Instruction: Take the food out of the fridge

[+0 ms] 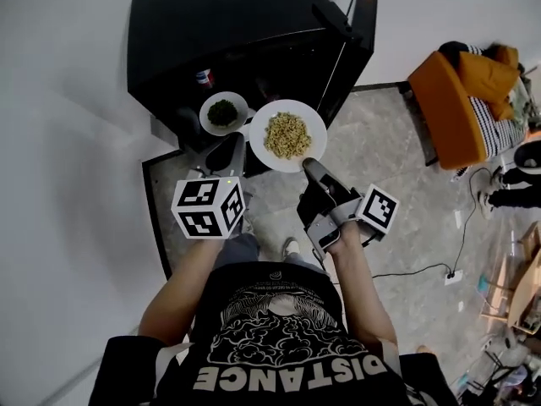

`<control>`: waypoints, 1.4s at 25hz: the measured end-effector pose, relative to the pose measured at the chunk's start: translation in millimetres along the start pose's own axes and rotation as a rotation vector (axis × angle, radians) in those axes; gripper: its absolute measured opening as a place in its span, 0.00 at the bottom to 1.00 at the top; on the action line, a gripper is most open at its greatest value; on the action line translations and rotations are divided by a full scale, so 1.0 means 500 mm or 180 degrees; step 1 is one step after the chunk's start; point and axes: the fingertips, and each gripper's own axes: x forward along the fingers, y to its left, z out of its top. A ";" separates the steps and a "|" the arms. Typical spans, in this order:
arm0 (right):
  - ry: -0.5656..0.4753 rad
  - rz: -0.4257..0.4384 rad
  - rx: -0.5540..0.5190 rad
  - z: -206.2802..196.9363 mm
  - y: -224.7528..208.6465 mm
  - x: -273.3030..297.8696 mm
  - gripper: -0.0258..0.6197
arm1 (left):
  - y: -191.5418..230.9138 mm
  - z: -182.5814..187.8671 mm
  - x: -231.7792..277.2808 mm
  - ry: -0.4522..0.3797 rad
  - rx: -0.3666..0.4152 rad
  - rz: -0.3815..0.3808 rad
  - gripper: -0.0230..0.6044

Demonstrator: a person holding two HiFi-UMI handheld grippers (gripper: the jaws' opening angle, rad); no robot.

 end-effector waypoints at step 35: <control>0.0104 0.0457 -0.0314 0.099 0.379 0.183 0.06 | -0.061 0.078 -0.079 -0.0223 0.0017 -0.0070 0.04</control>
